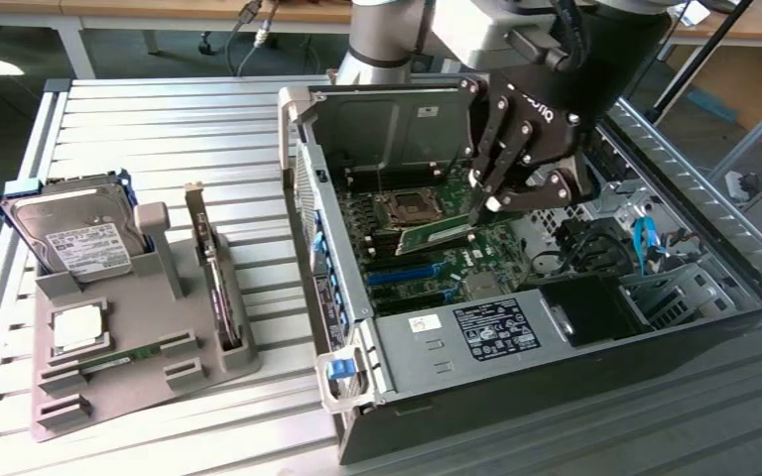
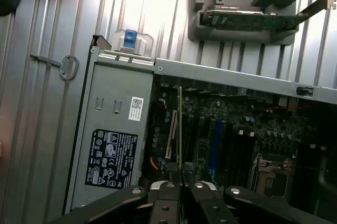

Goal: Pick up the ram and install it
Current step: 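Pick up the ram and move it above insertion slot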

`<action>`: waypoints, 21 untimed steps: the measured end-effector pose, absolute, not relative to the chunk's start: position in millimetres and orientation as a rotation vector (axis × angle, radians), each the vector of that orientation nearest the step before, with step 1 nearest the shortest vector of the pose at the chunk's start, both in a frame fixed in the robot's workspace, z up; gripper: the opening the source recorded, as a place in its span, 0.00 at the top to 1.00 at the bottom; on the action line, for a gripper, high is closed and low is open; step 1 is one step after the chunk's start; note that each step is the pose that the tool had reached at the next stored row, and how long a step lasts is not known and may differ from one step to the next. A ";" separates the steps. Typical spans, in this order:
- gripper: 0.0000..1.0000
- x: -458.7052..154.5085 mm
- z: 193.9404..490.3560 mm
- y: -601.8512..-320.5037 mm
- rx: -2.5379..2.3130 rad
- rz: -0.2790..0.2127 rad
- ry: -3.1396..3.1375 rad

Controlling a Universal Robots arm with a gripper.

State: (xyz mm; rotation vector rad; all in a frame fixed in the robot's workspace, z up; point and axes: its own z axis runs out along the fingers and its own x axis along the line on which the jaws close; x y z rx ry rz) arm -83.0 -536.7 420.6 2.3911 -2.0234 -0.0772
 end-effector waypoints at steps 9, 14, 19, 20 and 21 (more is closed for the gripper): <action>0.87 -78.7 419.0 -536.7 2.299 -0.077 -2.130; 0.87 -67.0 418.6 -536.7 2.285 -0.077 -2.145; 0.87 -42.4 417.9 -535.9 2.282 -0.077 -2.149; 0.87 -35.6 417.4 -531.0 2.281 -0.076 -2.149; 0.87 -33.5 417.2 -528.7 2.280 -0.076 -2.149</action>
